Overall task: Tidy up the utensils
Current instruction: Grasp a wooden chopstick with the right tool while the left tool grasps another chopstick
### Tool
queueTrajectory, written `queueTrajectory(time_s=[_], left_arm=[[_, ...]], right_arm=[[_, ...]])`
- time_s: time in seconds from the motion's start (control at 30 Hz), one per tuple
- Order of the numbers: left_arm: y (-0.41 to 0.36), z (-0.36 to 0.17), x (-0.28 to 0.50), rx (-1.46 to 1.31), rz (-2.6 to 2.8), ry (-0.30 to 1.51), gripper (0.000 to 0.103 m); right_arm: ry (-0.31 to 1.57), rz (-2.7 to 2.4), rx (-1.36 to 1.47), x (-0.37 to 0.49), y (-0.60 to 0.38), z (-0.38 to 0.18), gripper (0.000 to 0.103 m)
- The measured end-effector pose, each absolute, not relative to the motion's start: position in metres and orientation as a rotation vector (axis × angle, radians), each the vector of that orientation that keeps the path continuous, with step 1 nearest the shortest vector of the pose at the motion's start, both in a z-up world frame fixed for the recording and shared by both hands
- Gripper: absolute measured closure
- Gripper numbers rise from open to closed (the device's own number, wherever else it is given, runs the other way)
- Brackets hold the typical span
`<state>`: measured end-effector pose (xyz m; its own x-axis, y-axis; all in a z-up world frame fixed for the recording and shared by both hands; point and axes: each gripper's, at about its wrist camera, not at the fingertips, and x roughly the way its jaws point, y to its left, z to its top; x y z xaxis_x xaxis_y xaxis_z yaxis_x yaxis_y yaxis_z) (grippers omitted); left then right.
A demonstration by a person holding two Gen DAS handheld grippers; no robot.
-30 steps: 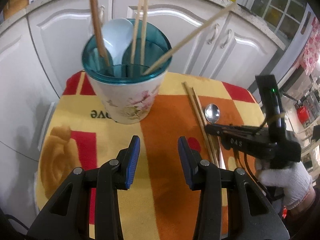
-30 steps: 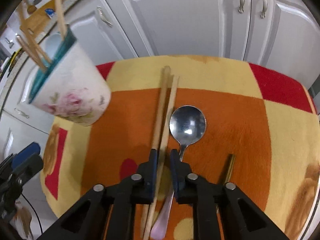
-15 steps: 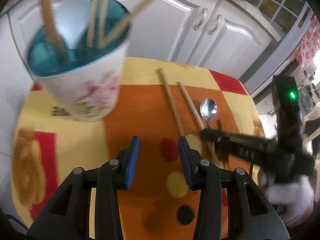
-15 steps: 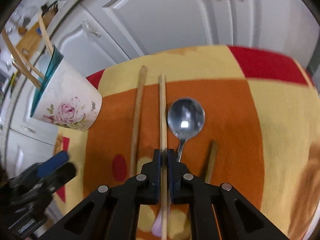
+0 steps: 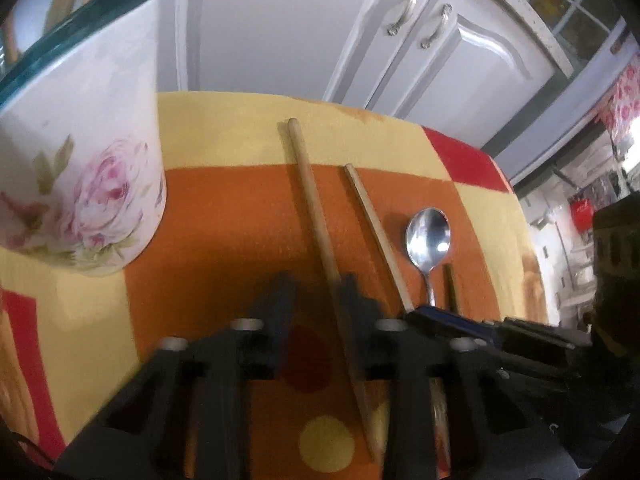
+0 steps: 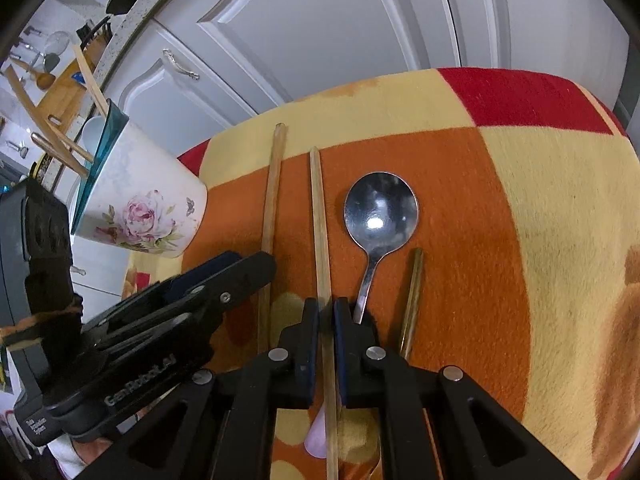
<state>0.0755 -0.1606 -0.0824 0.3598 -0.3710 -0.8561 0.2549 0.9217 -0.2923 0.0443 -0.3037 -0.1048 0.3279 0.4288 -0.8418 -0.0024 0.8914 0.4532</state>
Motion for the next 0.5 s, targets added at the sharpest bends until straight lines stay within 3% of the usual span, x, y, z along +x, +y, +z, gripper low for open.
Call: queueTrajectory(time_s=[0.17,0.5], left_arm=[[-0.150,-0.076,0.062,-0.080,-0.432,1.148,0.102],[-0.099,-0.067,0.007,-0.046,-0.459,1.203,0.102]], right_arm=[[1.214,0.303,0.384,0.041,-0.299,-0.104,0.097],[1.255,0.423,0.458,-0.007,-0.272,-0.097,0.097]])
